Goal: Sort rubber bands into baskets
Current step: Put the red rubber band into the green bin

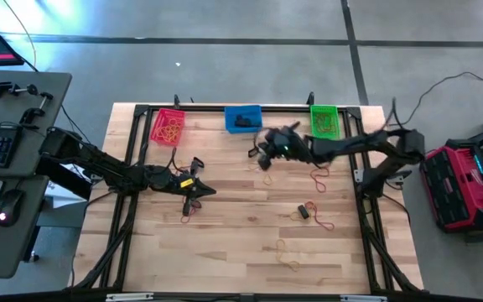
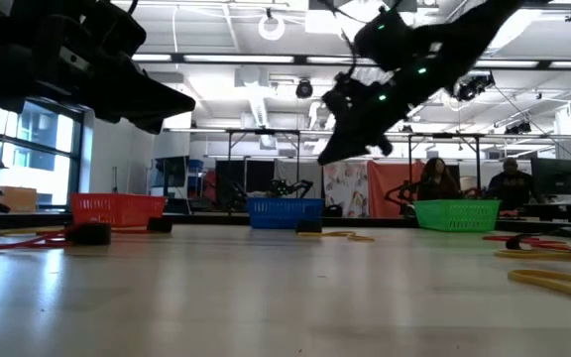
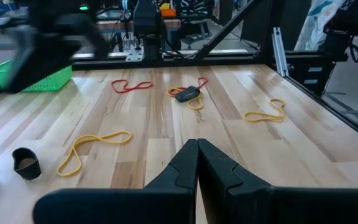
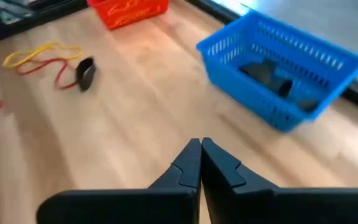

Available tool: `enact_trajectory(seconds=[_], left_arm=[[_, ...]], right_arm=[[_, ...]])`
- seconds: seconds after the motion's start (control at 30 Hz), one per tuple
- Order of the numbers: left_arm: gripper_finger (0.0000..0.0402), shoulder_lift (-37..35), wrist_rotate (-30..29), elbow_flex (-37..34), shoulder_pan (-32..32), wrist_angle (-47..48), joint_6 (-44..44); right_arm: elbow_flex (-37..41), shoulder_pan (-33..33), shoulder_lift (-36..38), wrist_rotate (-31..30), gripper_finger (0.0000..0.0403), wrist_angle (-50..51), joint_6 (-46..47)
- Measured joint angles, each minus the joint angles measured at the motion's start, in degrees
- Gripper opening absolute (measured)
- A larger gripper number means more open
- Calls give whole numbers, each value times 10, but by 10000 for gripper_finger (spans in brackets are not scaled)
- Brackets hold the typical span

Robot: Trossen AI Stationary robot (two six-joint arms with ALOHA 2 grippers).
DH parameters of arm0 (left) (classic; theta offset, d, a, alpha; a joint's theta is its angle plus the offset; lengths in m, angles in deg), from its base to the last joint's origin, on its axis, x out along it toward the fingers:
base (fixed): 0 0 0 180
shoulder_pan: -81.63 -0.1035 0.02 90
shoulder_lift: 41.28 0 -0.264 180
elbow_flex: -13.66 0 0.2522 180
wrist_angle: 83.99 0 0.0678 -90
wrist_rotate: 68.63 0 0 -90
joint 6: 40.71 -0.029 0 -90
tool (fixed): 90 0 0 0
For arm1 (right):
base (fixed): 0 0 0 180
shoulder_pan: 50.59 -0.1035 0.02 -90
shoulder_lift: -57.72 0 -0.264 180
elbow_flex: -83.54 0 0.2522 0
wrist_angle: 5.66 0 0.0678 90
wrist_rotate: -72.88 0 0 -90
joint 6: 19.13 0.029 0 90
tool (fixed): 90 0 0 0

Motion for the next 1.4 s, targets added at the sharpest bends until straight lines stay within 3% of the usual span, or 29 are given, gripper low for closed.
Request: enact_trajectory(seconds=[0.33, 0.53, 0.7, 0.93, 1.17, 1.4], left_arm=[[0, 0, 0, 0, 0, 7, 3], [0, 0, 1, 0, 0, 7, 4], [0, 0, 1, 0, 0, 7, 4], [0, 0, 2, 0, 0, 6, 4], [0, 0, 2, 0, 0, 6, 5], [0, 0, 1, 0, 0, 6, 9]], right_arm=[[66, -179, 128, -22, 0, 122, 112], [30, -280, 161, -34, 0, 327, 244], [12, -318, 161, -54, 1, 528, 401], [27, -284, 161, -55, 55, 690, 510], [50, -193, 161, -18, 131, 672, 453], [66, -106, 161, 22, 137, 609, 372]])
